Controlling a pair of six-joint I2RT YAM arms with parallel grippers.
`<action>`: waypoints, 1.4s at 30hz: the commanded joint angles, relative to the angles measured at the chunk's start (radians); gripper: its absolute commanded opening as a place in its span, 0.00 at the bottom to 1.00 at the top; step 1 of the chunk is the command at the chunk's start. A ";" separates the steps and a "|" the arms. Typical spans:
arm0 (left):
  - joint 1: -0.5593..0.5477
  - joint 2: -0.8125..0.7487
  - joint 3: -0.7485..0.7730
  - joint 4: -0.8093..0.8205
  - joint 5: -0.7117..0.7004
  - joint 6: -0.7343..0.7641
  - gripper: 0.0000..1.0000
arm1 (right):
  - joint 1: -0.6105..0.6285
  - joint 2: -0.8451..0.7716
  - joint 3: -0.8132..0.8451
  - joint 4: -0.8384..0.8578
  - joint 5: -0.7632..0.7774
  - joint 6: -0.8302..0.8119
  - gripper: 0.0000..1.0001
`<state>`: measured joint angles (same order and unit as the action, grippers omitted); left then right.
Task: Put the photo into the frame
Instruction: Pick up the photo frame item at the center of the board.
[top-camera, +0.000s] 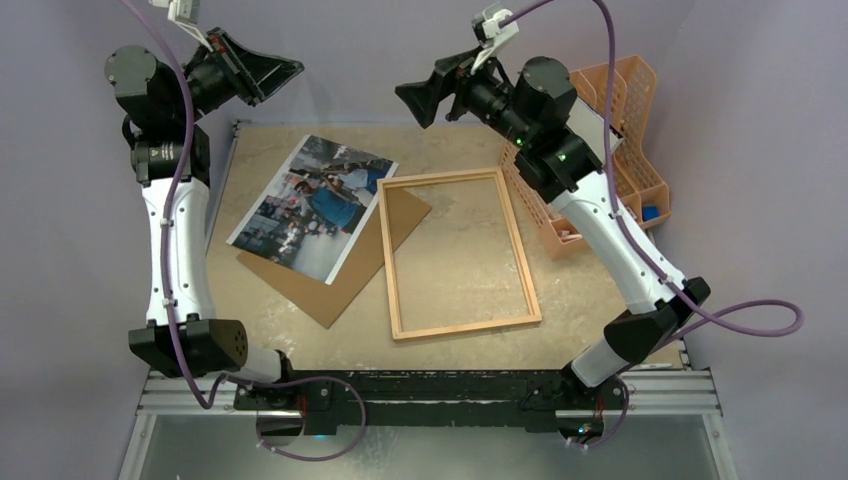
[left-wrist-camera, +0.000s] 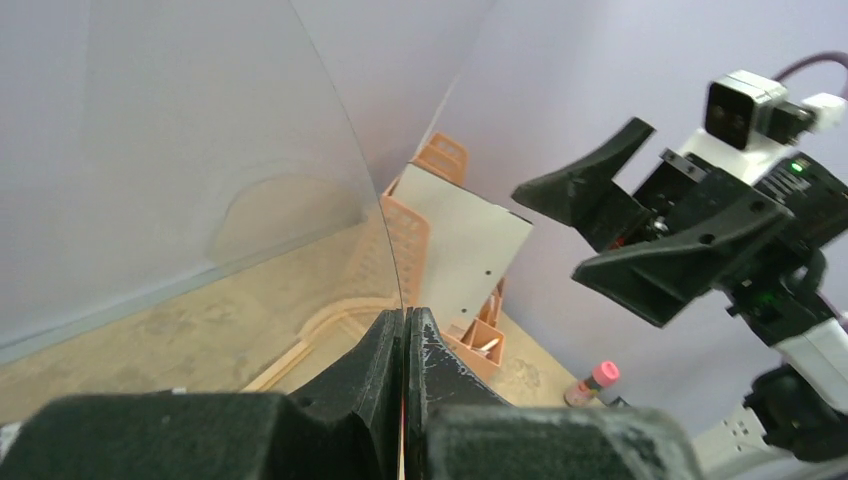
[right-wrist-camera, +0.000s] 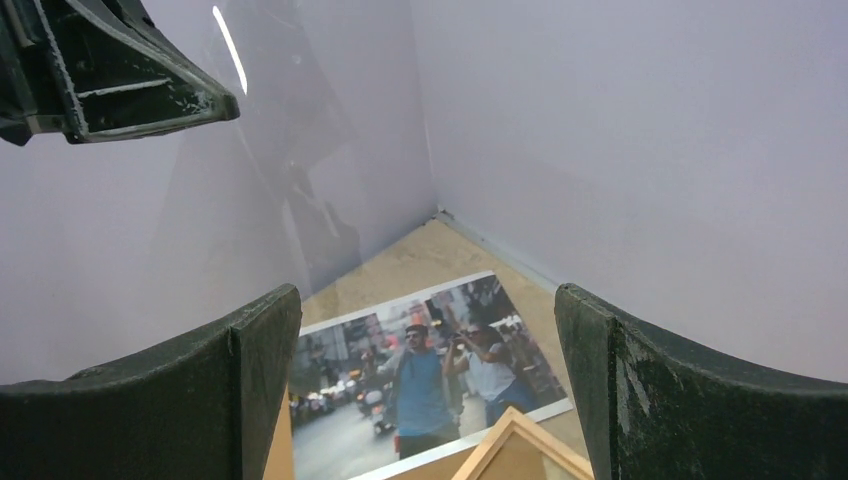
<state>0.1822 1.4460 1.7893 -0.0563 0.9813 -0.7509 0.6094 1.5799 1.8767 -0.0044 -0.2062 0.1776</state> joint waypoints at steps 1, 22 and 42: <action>-0.042 -0.034 0.028 0.174 0.121 -0.036 0.00 | -0.002 -0.001 0.060 -0.033 -0.066 -0.088 0.99; -0.306 -0.170 -0.024 -0.561 -0.244 0.932 0.00 | -0.002 -0.017 0.147 -0.199 -0.129 -0.226 0.99; -0.325 -0.374 -0.221 -0.424 -0.295 1.124 0.00 | -0.002 -0.074 0.056 -0.293 -0.168 -0.440 0.99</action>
<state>-0.1379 1.1225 1.5932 -0.6064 0.7013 0.3309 0.6083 1.4902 1.8683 -0.2371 -0.3401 -0.2039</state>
